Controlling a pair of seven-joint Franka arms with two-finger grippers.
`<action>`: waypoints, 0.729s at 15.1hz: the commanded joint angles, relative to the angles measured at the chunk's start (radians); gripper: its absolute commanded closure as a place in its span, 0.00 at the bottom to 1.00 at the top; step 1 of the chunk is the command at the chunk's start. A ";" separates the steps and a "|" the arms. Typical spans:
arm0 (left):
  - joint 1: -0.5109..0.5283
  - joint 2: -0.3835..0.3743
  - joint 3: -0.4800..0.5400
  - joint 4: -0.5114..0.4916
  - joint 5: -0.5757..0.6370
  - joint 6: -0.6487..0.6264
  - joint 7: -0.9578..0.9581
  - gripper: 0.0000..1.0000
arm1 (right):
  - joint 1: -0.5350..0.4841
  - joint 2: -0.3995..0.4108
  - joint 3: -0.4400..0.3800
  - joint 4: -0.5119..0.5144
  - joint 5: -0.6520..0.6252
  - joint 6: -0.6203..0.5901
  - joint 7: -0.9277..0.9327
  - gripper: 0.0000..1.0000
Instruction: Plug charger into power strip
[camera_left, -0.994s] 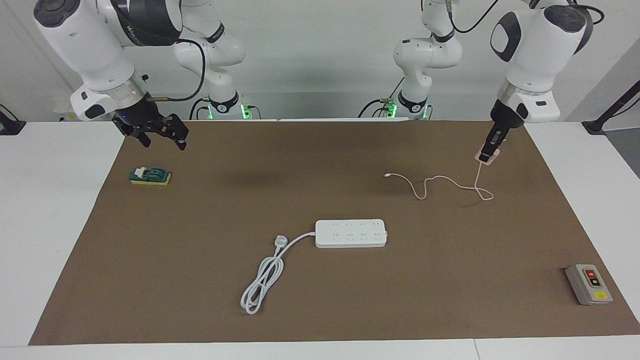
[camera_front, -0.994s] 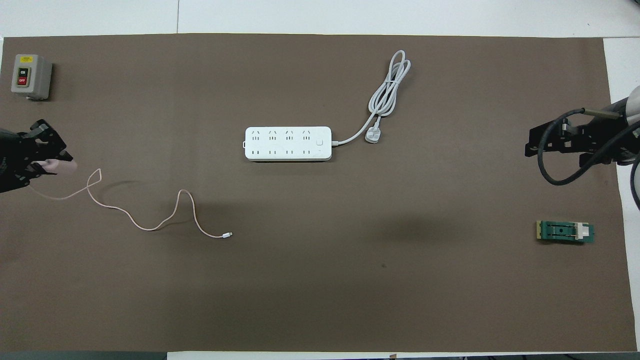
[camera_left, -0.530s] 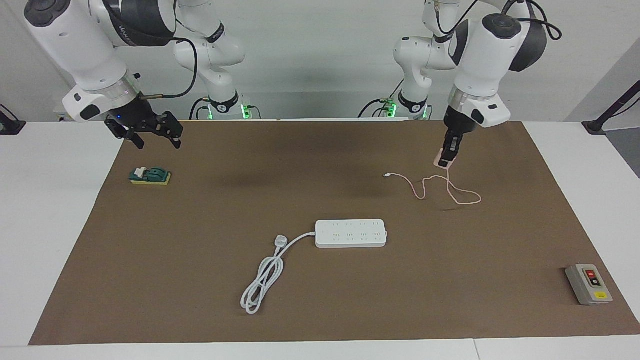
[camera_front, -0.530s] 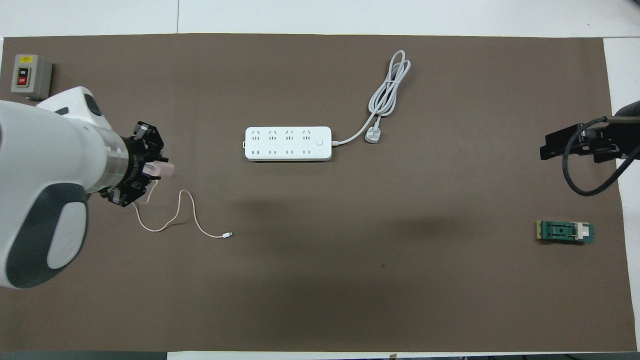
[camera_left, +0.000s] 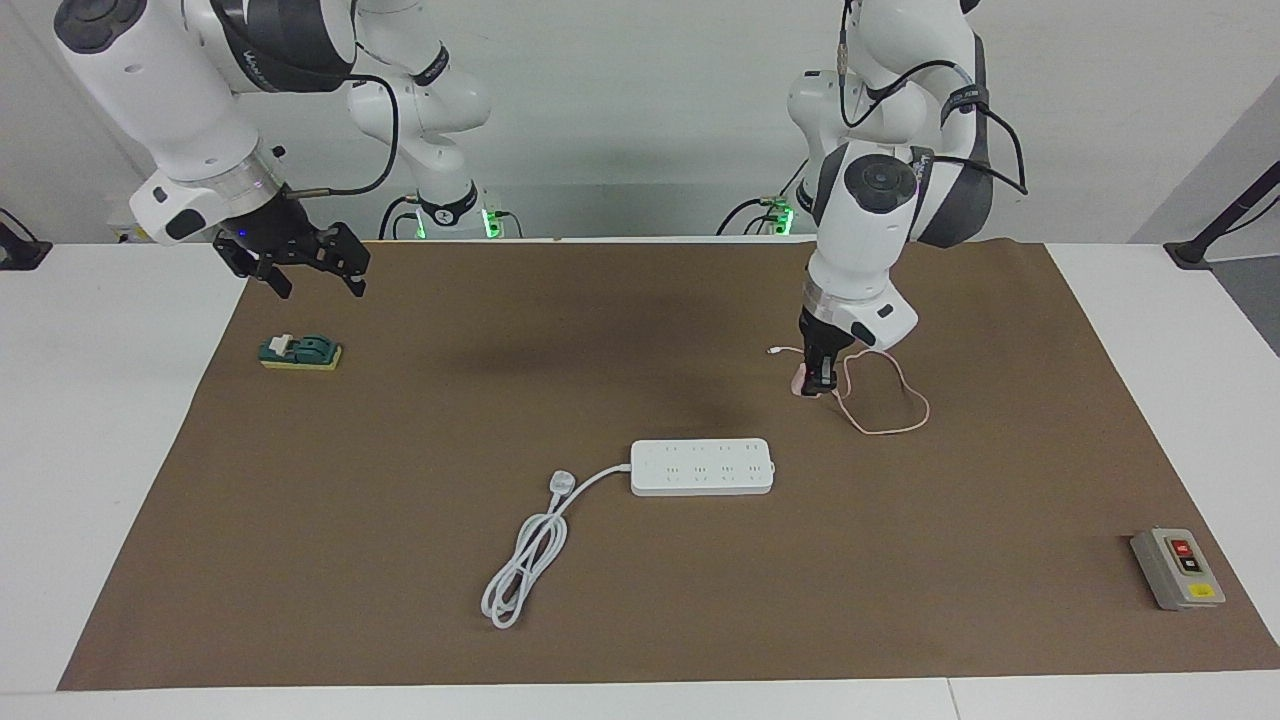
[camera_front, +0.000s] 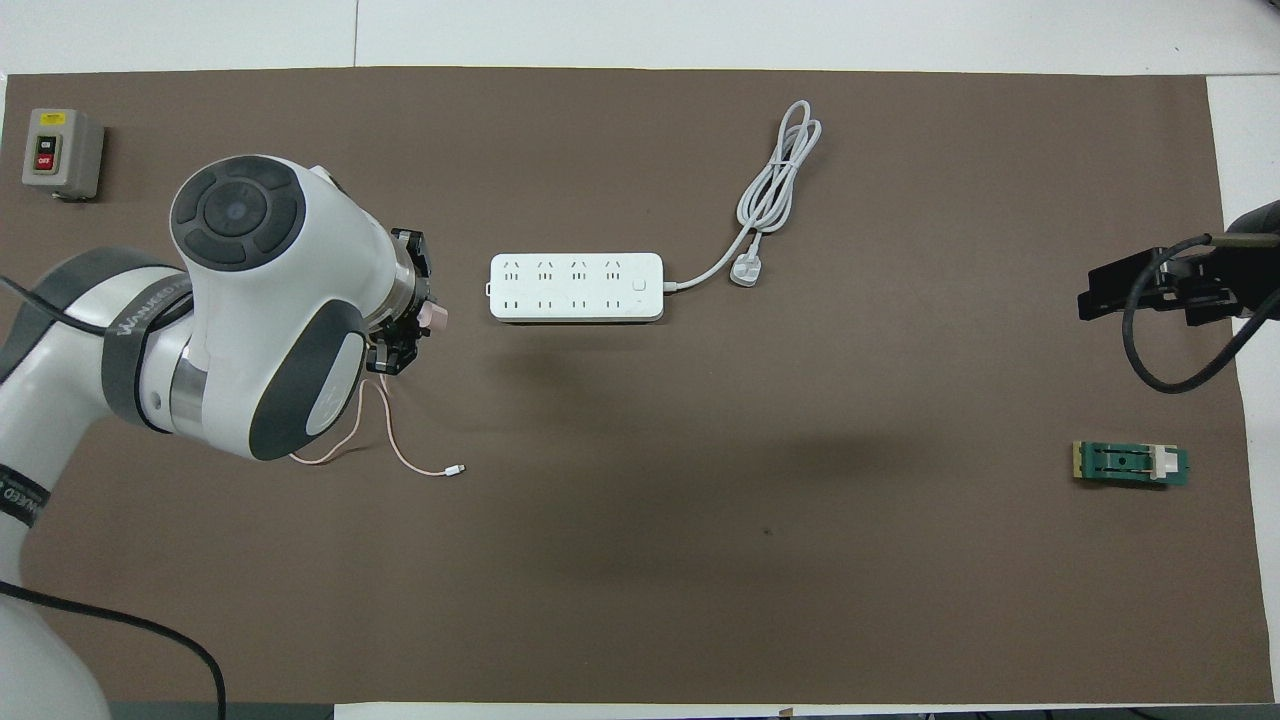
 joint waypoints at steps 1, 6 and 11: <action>-0.036 0.090 0.015 0.097 0.023 -0.014 -0.044 1.00 | -0.009 -0.011 0.008 -0.002 -0.013 -0.013 -0.024 0.00; -0.043 0.260 0.015 0.300 0.050 -0.110 -0.122 1.00 | -0.009 -0.011 0.008 -0.002 -0.013 -0.013 -0.024 0.00; -0.060 0.260 0.015 0.291 0.052 -0.097 -0.188 1.00 | -0.009 -0.011 0.008 -0.002 -0.013 -0.013 -0.024 0.00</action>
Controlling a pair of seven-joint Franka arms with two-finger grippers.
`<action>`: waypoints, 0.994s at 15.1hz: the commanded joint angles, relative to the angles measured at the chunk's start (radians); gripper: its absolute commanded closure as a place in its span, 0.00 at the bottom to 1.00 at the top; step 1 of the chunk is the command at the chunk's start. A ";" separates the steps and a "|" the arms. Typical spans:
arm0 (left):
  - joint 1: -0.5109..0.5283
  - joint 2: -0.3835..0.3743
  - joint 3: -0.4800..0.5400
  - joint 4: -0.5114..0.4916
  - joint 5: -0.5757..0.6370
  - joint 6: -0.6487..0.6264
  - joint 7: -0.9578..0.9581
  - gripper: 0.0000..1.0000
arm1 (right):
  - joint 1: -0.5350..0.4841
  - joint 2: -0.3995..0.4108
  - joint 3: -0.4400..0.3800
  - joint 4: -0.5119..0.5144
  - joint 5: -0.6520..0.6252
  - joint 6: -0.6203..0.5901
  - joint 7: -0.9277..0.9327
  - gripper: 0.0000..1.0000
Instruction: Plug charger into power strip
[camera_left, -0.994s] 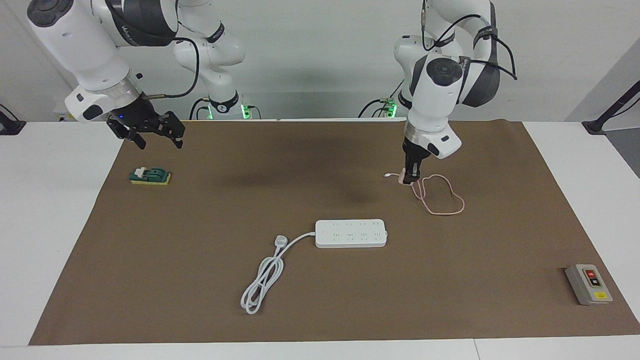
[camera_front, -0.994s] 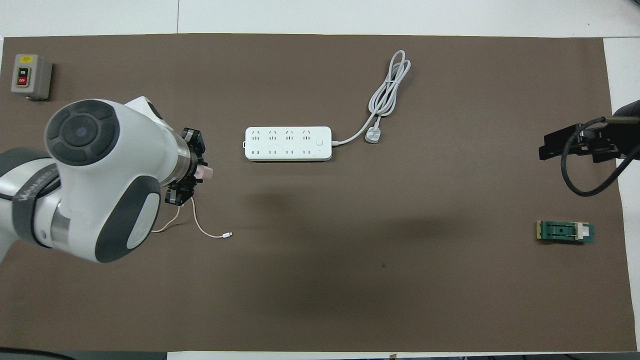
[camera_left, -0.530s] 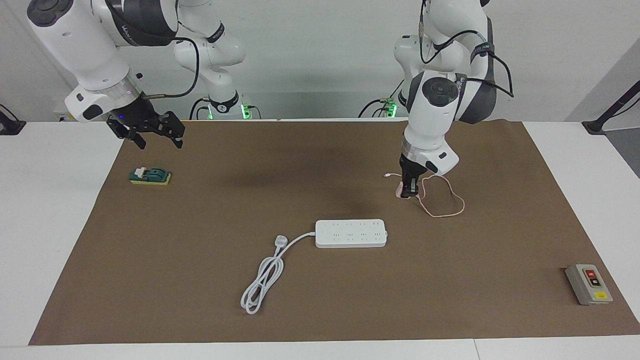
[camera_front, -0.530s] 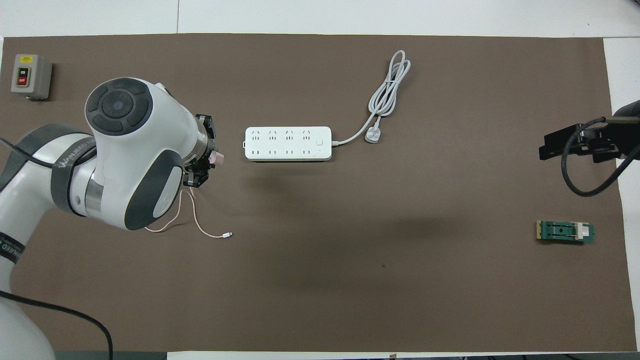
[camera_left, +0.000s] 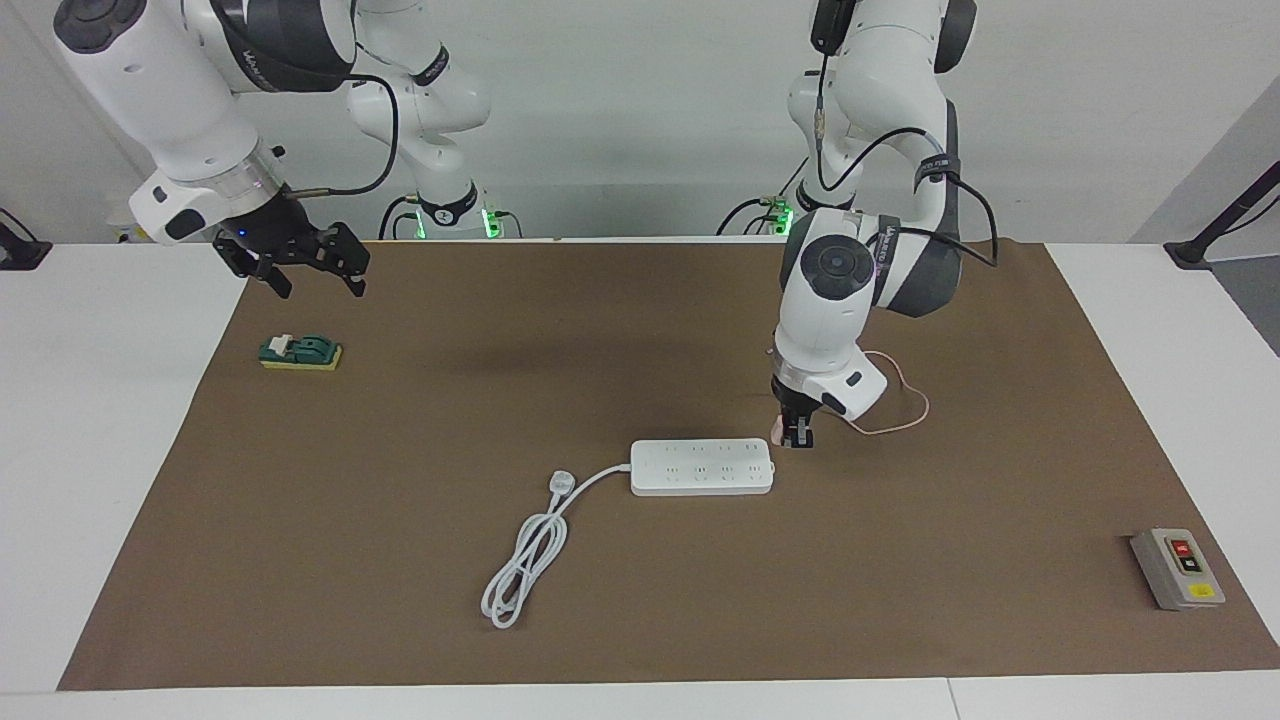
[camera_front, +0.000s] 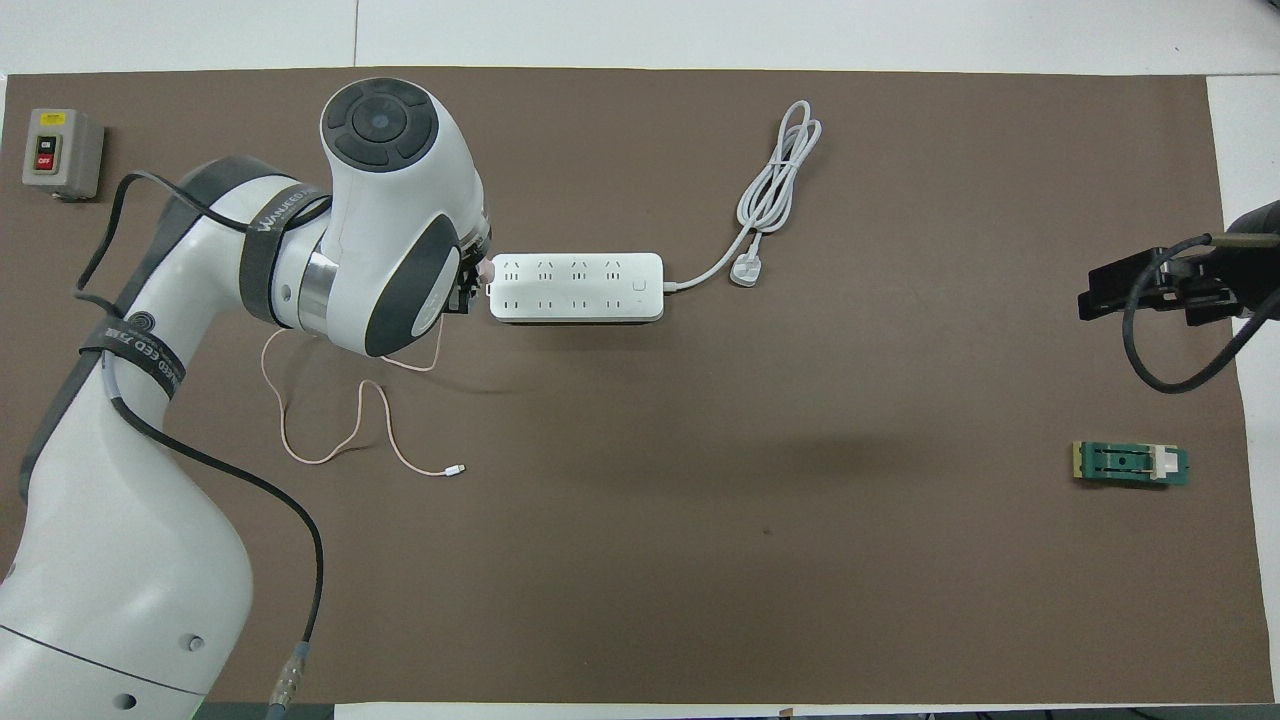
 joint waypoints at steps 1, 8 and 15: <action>-0.020 0.006 0.015 0.009 0.023 -0.025 -0.046 1.00 | -0.009 -0.011 0.008 -0.002 -0.013 -0.013 -0.024 0.00; -0.038 -0.013 0.012 -0.078 0.023 0.047 -0.090 1.00 | -0.009 -0.011 0.008 -0.002 -0.013 -0.013 -0.024 0.00; -0.054 -0.011 0.012 -0.111 0.023 0.078 -0.110 1.00 | -0.009 -0.011 0.008 -0.002 -0.013 -0.013 -0.024 0.00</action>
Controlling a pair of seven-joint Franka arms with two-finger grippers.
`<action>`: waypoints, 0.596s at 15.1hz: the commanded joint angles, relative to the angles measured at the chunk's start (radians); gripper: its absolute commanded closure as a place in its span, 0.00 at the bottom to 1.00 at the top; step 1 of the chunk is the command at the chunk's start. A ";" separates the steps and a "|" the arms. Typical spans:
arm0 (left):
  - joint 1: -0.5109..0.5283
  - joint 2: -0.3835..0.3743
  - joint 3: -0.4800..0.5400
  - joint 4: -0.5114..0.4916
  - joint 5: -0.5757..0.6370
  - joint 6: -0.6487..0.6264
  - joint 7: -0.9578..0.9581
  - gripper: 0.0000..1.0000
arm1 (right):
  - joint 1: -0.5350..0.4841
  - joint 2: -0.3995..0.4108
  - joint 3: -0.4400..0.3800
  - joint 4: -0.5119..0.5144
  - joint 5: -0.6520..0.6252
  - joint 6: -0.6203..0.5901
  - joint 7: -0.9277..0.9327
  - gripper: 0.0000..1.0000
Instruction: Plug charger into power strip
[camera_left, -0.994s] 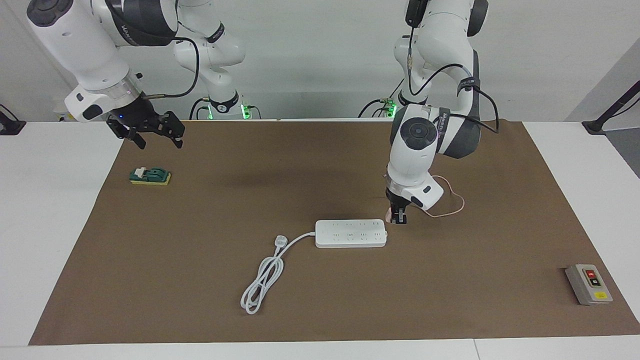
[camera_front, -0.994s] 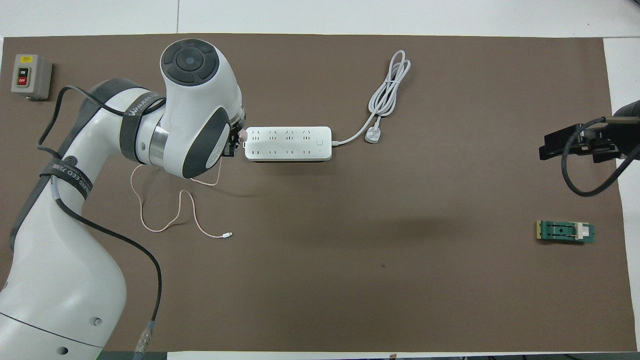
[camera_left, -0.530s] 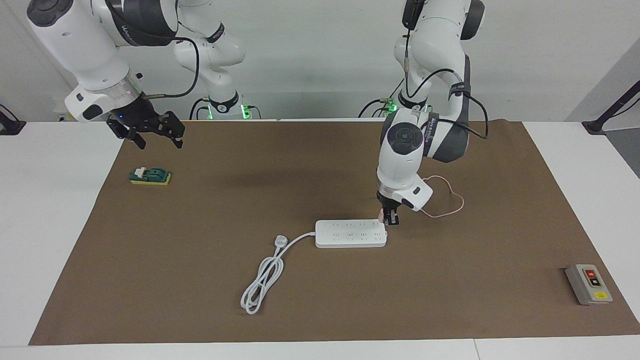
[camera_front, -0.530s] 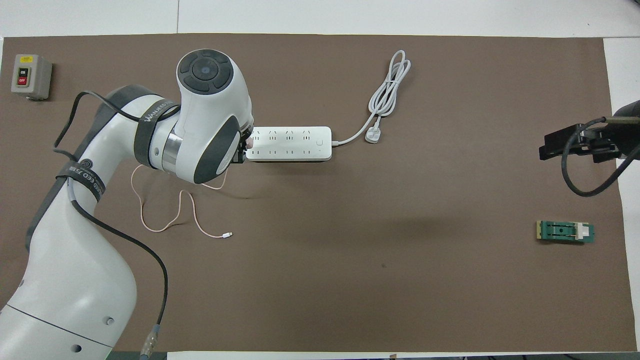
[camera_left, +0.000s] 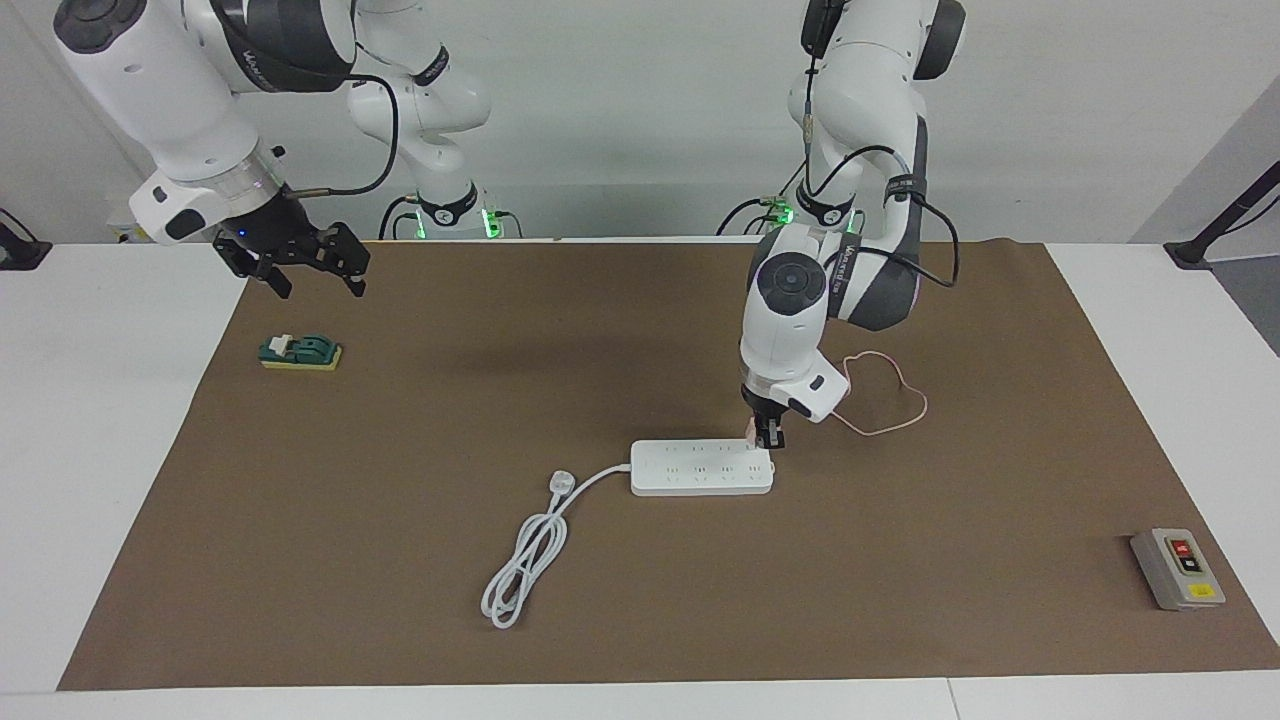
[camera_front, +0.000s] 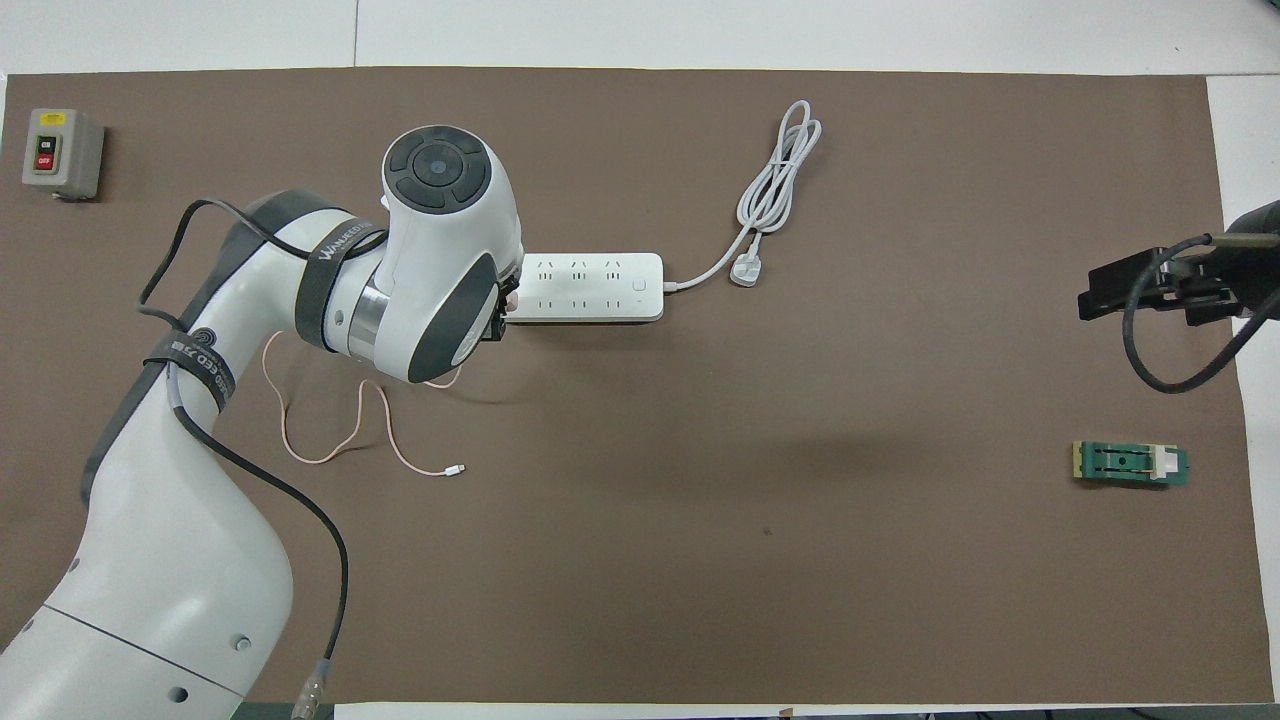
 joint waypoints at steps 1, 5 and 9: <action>-0.015 -0.017 0.014 -0.028 0.022 0.036 -0.024 1.00 | -0.009 -0.011 0.008 -0.002 -0.013 -0.011 -0.024 0.00; -0.014 -0.017 0.014 -0.036 0.022 0.047 -0.024 1.00 | -0.009 -0.011 0.008 -0.002 -0.013 -0.013 -0.024 0.00; -0.014 -0.009 0.014 -0.039 0.022 0.068 -0.022 1.00 | -0.009 -0.011 0.008 -0.002 -0.013 -0.013 -0.024 0.00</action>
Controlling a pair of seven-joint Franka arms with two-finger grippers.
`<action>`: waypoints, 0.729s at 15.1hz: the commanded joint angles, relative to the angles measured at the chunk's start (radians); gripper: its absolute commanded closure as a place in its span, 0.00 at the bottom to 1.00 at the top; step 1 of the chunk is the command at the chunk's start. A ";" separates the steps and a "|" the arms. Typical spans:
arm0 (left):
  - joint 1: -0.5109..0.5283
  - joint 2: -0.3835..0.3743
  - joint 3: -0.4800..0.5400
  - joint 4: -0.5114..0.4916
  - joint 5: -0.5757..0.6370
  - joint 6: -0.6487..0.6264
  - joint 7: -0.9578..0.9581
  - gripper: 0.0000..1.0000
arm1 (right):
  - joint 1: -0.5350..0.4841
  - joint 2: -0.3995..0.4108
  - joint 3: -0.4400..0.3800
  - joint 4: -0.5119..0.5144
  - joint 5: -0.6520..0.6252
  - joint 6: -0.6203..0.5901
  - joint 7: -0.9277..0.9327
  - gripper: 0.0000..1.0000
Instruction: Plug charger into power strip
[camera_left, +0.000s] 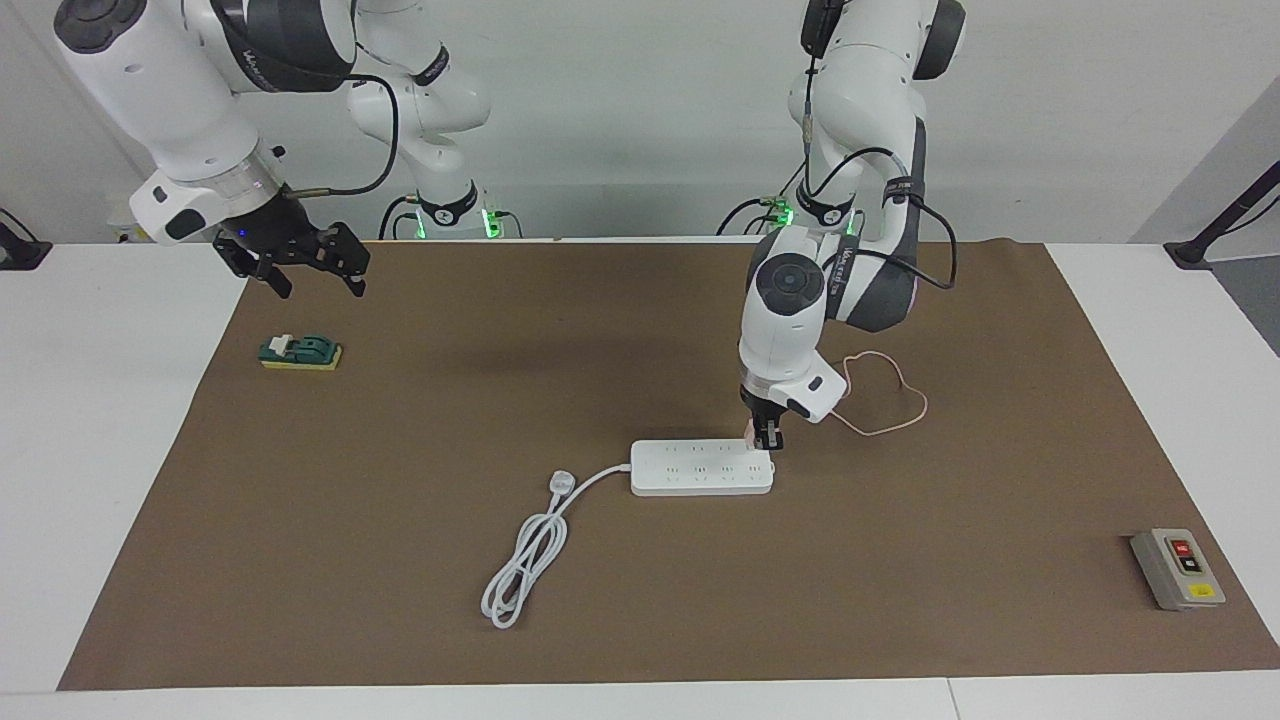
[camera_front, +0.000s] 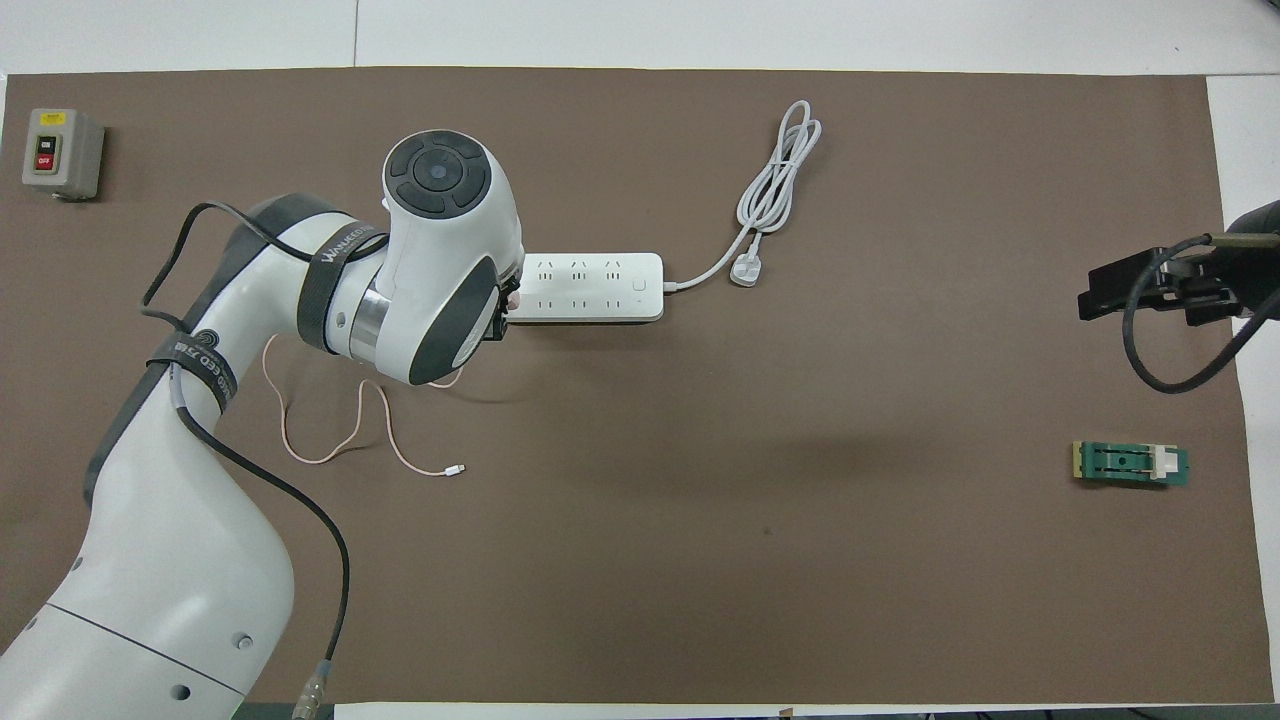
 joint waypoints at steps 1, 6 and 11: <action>-0.015 -0.009 0.012 -0.026 0.022 0.036 -0.018 1.00 | -0.009 -0.011 0.008 -0.002 -0.013 -0.013 -0.024 0.00; -0.015 -0.010 0.012 -0.043 0.024 0.062 -0.018 1.00 | -0.009 -0.011 0.008 -0.002 -0.013 -0.013 -0.024 0.00; -0.015 -0.018 0.012 -0.072 0.024 0.080 -0.017 1.00 | -0.009 -0.011 0.008 -0.002 -0.013 -0.013 -0.024 0.00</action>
